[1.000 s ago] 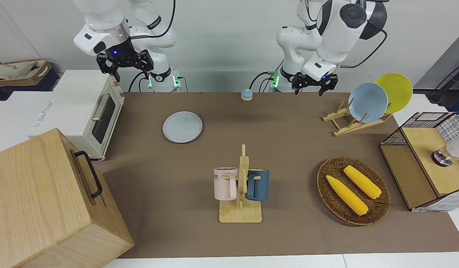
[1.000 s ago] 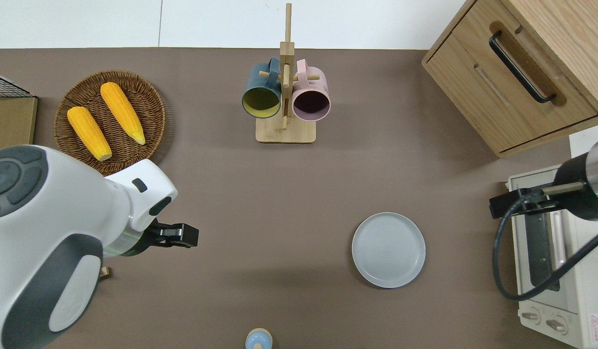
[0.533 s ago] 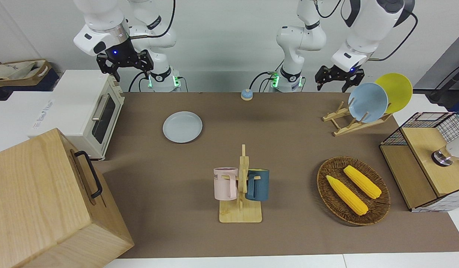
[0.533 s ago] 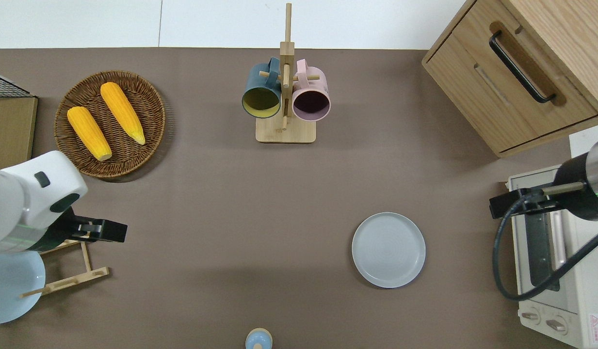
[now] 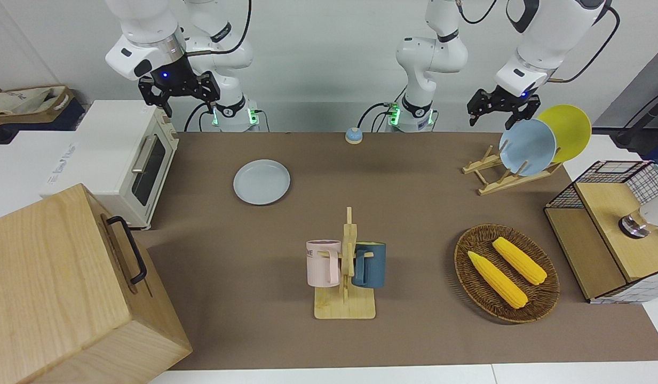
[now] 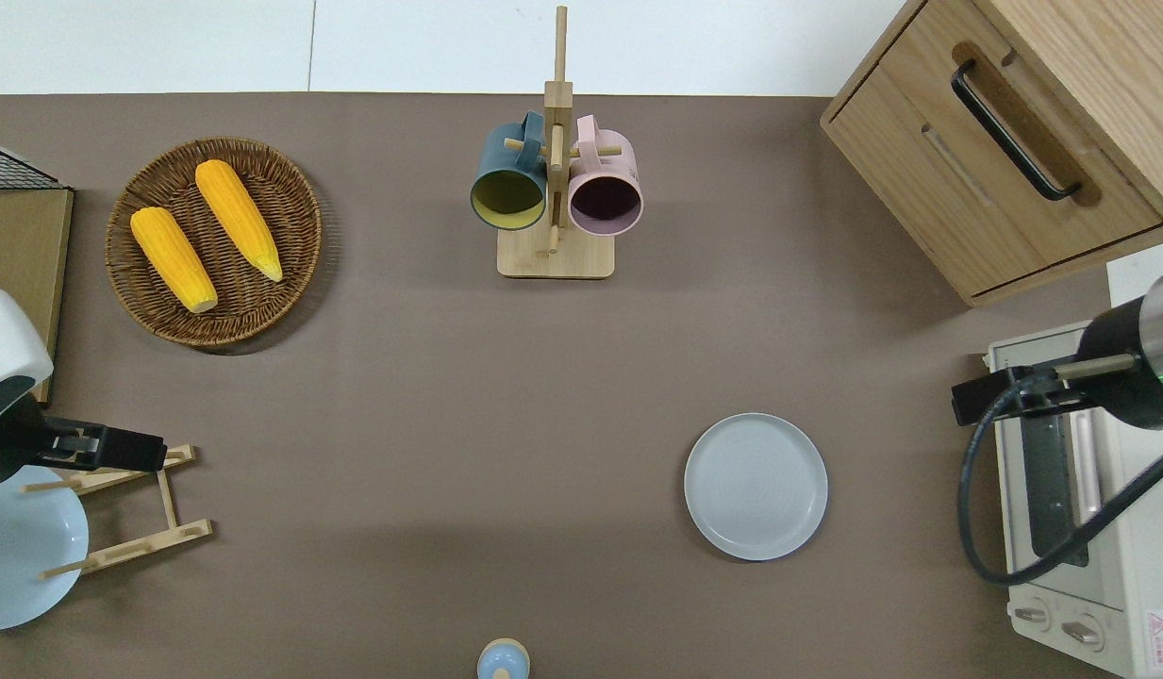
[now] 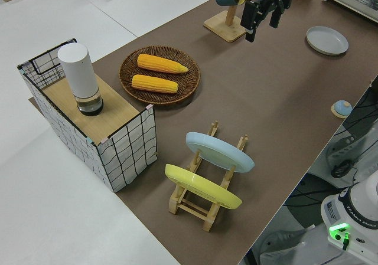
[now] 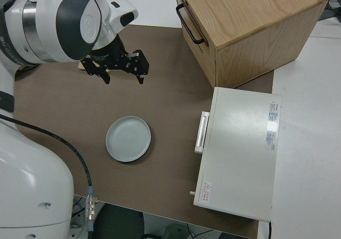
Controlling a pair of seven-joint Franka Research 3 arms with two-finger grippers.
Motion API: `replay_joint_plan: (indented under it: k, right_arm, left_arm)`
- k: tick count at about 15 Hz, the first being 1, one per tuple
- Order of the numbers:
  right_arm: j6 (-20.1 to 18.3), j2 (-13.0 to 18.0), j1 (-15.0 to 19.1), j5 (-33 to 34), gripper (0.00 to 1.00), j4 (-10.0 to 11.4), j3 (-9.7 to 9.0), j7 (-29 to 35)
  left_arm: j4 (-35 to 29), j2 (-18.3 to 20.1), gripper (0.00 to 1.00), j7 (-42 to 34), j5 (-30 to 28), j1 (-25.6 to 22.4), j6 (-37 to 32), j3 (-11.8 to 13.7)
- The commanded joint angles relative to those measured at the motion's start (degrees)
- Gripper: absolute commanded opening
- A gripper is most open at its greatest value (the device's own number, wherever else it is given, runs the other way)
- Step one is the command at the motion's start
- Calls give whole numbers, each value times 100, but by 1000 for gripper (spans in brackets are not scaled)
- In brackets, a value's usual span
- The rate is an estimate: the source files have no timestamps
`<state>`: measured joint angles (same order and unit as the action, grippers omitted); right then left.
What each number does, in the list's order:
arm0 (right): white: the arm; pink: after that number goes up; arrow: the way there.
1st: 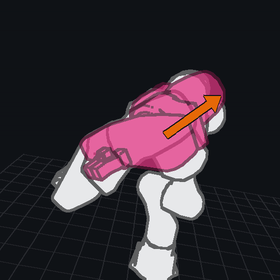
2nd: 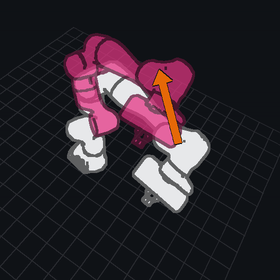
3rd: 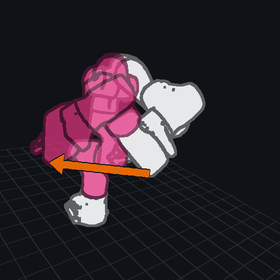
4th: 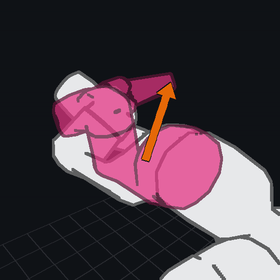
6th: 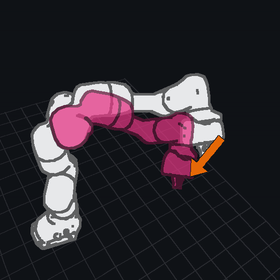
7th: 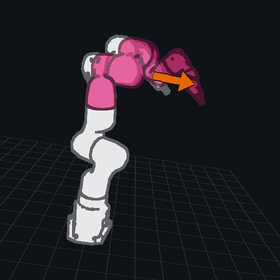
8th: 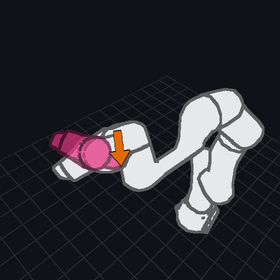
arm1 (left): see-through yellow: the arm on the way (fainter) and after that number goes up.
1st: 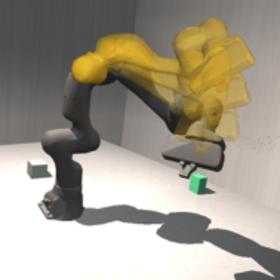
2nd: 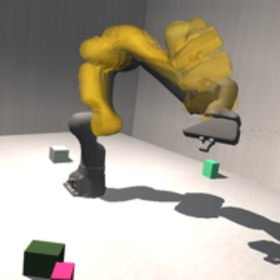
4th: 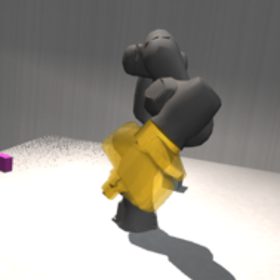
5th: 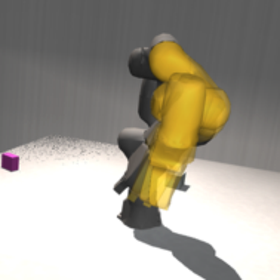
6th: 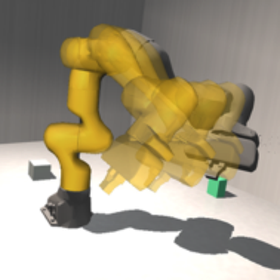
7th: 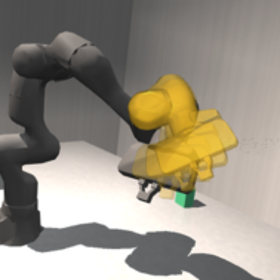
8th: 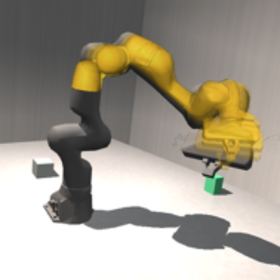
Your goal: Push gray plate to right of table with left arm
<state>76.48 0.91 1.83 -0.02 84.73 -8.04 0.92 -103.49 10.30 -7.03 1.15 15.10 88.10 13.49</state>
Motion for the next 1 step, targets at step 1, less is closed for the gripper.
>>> replay_joint_plan:
  k: [1]
  right_arm:
    - [-89,14,107,-25,983,-53,-92,75]
  left_arm:
    - [136,-2,993,-87,174,-34,-65,-39]
